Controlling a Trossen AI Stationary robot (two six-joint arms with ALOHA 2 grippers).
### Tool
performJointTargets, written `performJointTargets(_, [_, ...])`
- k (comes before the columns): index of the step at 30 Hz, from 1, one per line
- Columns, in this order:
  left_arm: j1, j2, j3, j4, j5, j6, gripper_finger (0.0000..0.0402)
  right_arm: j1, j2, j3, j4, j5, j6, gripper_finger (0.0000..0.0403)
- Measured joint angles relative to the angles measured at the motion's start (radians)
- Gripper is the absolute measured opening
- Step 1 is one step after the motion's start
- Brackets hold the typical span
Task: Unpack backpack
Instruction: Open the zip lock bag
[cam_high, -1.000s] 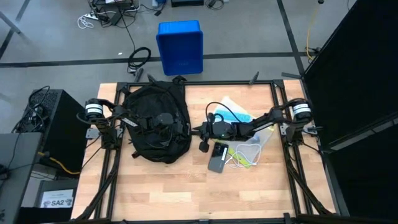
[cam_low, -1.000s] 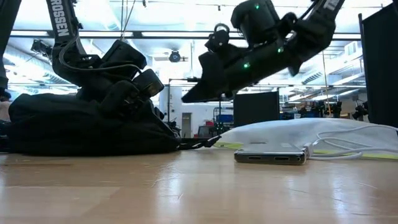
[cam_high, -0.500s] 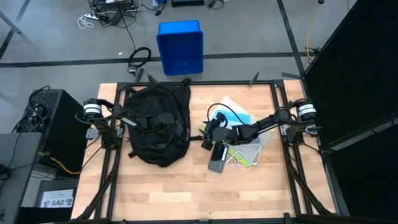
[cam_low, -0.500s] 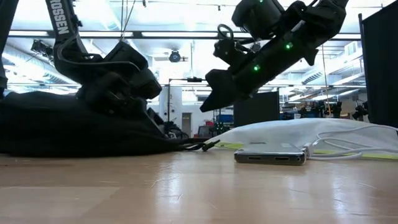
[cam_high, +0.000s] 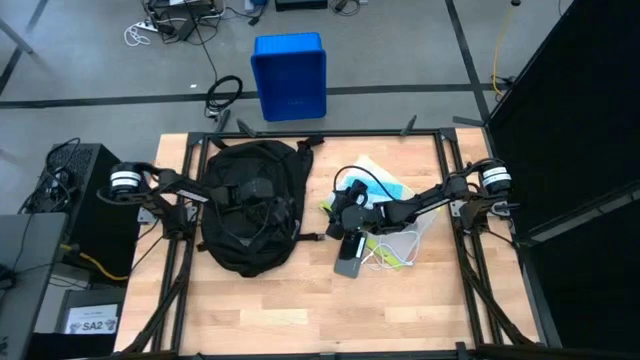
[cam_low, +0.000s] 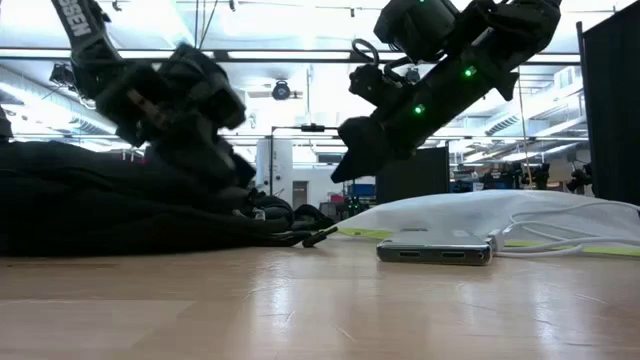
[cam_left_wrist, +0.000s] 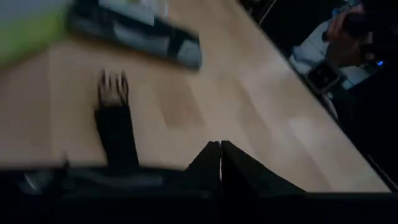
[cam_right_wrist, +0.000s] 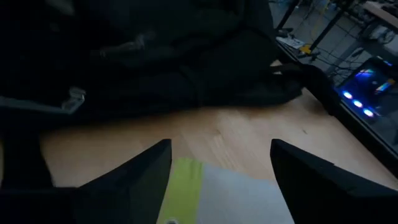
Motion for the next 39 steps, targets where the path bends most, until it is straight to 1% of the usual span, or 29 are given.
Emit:
performJointTargets(3, [0.0, -0.023, 0.001, 0.031, -0.036, 0.027, 0.0, 0.001, 0.0, 0.0, -0.027, 0.042, -0.002, 0.025])
performJointTargets(7, [0.0, -0.022, 0.002, 0.078, -0.086, 0.046, 0.0, -0.009, 0.0, 0.0, -0.044, 0.086, -0.005, 0.0238])
performJointTargets(13, [0.0, -0.018, 0.002, 0.059, -0.159, 0.103, 0.0, -0.063, 0.0, 0.0, -0.037, 0.089, 0.018, 0.0219])
performJointTargets(17, [0.0, -0.019, 0.003, 0.058, -0.186, 0.099, 0.0014, -0.116, 0.0, 0.0, -0.066, 0.028, 0.07, 0.0216])
performJointTargets(21, [-0.016, -0.019, 0.004, 0.044, -0.24, 0.095, 0.005, -0.15, 0.0, 0.0, -0.144, -0.01, 0.101, 0.0226])
performJointTargets(24, [-0.04, -0.019, 0.004, 0.041, -0.301, 0.082, 0.0084, -0.159, -0.009, 0.027, -0.266, -0.012, 0.105, 0.0236])
performJointTargets(27, [-0.064, -0.02, 0.005, 0.043, -0.346, 0.069, 0.0118, -0.15, -0.04, 0.115, -0.436, 0.018, 0.161, 0.0241])
performJointTargets(30, [-0.08, -0.02, 0.006, 0.054, -0.369, 0.07, 0.0141, -0.13, -0.056, 0.197, -0.599, 0.023, 0.227, 0.0241])
performJointTargets(33, [-0.08, -0.021, 0.006, 0.056, -0.369, 0.068, 0.0152, -0.106, -0.062, 0.246, -0.715, 0.024, 0.282, 0.0232])
performJointTargets(35, [-0.08, -0.036, 0.006, 0.023, -0.369, 0.044, 0.0153, -0.09, -0.062, 0.263, -0.784, 0.036, 0.309, 0.0223])
performJointTargets(37, [-0.08, -0.071, 0.007, -0.045, -0.356, 0.039, 0.0152, -0.078, -0.062, 0.268, -0.839, 0.038, 0.339, 0.0214])
performJointTargets(39, [-0.081, -0.133, 0.006, -0.152, -0.374, 0.037, 0.015, -0.068, -0.062, 0.27, -0.866, 0.039, 0.367, 0.0203])
